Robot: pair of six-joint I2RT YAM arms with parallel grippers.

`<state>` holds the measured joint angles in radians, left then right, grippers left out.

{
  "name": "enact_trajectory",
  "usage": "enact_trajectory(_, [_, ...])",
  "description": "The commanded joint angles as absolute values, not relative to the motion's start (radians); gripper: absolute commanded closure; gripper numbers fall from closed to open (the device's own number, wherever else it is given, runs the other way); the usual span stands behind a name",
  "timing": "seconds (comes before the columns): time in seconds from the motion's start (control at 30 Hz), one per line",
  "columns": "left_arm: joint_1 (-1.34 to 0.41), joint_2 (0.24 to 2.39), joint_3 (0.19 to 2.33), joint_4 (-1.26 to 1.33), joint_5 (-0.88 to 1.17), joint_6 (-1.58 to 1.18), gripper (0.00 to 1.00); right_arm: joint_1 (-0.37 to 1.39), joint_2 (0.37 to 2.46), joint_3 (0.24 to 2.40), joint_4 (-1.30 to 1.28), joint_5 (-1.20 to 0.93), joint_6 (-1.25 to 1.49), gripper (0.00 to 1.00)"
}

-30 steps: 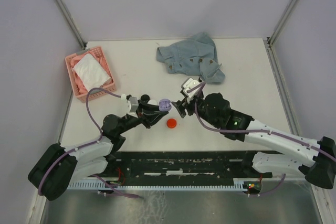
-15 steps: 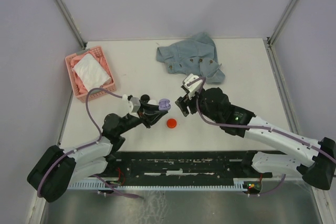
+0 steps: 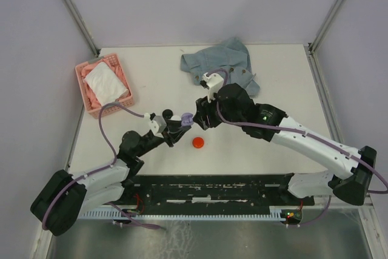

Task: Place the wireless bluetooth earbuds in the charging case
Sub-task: Adjust the earbud with the charging case.

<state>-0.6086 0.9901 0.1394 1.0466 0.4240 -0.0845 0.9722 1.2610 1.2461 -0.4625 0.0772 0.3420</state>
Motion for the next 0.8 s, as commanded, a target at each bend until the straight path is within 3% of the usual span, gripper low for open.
enact_trajectory(0.0, [-0.620, 1.006, 0.133, 1.114, 0.422, 0.023, 0.97, 0.969, 1.303, 1.332, -0.556, 0.019, 0.478, 0.44])
enact_trajectory(0.77, [-0.635, 1.006, 0.120, 1.145, 0.475, 0.039, 0.97, 0.935, 1.445, 1.341, -0.509, -0.077, 0.565, 0.66])
